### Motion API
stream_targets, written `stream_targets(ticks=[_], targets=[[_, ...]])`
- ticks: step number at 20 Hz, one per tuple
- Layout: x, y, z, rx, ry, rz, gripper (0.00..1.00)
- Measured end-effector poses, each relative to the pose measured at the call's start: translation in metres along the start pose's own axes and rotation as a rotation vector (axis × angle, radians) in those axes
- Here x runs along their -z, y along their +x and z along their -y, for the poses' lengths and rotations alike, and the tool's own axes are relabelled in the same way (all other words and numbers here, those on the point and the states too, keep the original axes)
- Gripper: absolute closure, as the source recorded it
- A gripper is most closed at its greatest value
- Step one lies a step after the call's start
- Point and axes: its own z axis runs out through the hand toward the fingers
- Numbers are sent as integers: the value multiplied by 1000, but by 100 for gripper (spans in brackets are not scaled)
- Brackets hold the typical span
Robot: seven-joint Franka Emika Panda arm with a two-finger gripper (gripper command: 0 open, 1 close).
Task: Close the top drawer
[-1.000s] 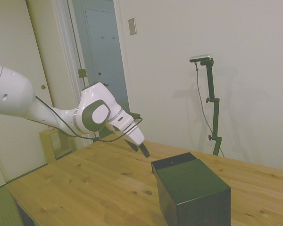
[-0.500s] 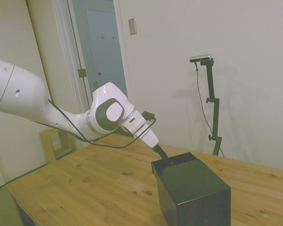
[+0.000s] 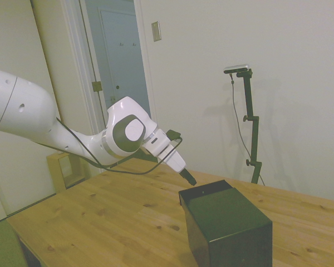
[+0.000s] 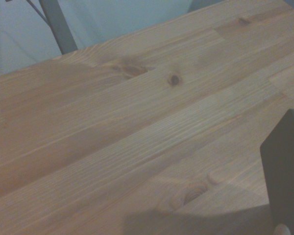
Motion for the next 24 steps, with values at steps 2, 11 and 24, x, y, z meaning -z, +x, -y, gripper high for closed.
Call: stream_targets(ticks=[2, 11, 24], targets=[[-1, 2, -1, -17, -2, -2, 100], [-6, 13, -10, -65, -19, -13, 100], [-9, 34, -26, -133, -123, -66, 100]])
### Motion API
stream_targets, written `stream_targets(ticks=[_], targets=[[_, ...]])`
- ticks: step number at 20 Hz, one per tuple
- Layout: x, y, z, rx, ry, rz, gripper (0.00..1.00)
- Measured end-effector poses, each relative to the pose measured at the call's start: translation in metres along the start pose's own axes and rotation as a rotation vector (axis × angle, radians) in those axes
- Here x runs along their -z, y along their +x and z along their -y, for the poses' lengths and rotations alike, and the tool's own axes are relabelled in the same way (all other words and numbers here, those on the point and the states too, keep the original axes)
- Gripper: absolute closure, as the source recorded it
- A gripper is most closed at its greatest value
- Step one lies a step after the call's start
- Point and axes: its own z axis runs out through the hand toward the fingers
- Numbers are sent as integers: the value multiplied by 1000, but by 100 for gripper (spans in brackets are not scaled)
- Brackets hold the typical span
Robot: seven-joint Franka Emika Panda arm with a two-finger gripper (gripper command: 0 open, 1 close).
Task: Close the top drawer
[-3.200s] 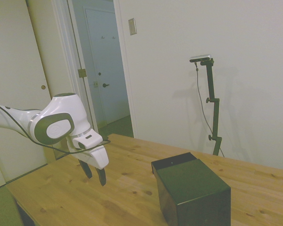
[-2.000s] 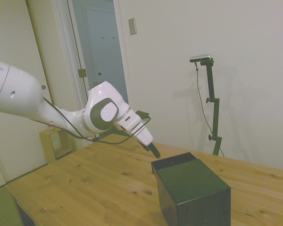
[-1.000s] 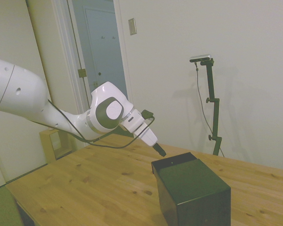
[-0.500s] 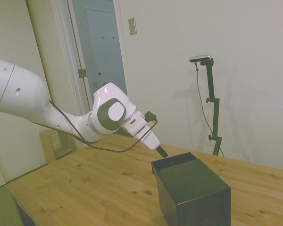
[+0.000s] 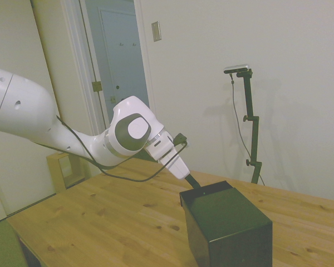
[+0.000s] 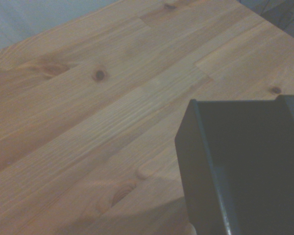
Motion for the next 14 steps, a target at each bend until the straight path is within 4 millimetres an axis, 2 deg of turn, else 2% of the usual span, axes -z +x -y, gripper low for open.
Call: stream_targets(ticks=[14], targets=[[-7, 15, -8, -32, -135, -27, 100]])
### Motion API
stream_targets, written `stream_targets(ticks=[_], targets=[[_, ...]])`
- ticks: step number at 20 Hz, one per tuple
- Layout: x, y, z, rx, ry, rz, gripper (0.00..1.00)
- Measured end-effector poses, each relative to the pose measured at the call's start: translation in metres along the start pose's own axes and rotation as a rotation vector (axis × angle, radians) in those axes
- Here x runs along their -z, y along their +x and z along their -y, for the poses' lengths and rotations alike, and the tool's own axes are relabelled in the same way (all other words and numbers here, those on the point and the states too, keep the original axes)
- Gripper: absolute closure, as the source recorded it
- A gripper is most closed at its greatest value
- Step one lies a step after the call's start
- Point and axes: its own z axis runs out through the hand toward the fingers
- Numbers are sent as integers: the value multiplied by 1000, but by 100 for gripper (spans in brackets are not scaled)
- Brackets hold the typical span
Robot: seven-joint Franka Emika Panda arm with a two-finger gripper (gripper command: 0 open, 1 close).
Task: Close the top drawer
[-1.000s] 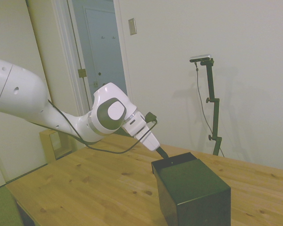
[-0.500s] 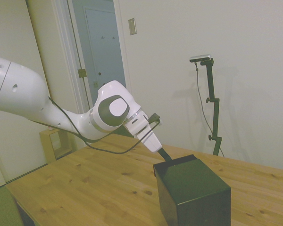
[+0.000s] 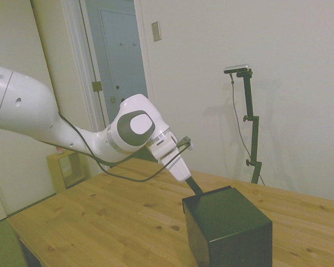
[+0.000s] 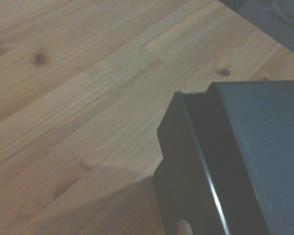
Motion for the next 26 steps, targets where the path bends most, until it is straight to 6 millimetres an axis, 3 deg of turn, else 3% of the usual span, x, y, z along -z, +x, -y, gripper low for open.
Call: stream_targets(ticks=[17, 22, 26], targets=[[-12, 5, -1, -33, -94, 7, 100], [-1, -3, 14, -9, 28, 24, 100], [19, -25, 24, 30, 147, 107, 100]])
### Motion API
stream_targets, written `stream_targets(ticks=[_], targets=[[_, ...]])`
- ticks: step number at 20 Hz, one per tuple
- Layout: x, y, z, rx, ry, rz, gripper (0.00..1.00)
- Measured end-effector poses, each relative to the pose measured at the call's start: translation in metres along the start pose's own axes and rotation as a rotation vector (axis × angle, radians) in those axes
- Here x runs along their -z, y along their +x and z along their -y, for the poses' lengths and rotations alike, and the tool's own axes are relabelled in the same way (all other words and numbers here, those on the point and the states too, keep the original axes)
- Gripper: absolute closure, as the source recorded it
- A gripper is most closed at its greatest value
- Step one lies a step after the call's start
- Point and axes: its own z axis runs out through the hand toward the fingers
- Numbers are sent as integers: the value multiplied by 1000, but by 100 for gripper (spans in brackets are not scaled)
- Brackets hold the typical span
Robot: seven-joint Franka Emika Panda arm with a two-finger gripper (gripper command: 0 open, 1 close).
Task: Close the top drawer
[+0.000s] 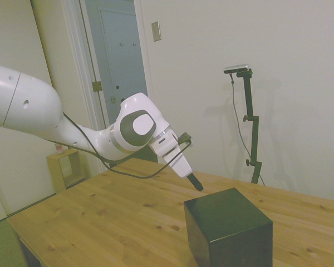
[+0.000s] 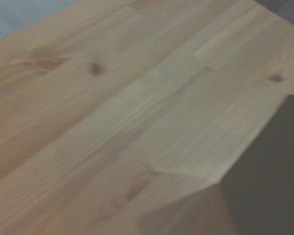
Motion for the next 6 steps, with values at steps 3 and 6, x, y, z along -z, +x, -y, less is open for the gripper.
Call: stream_targets(ticks=[3, 6], targets=[[26, -18, 3, 33, 59, 71, 100], [53, -38, 1, 61, 97, 139, 100]])
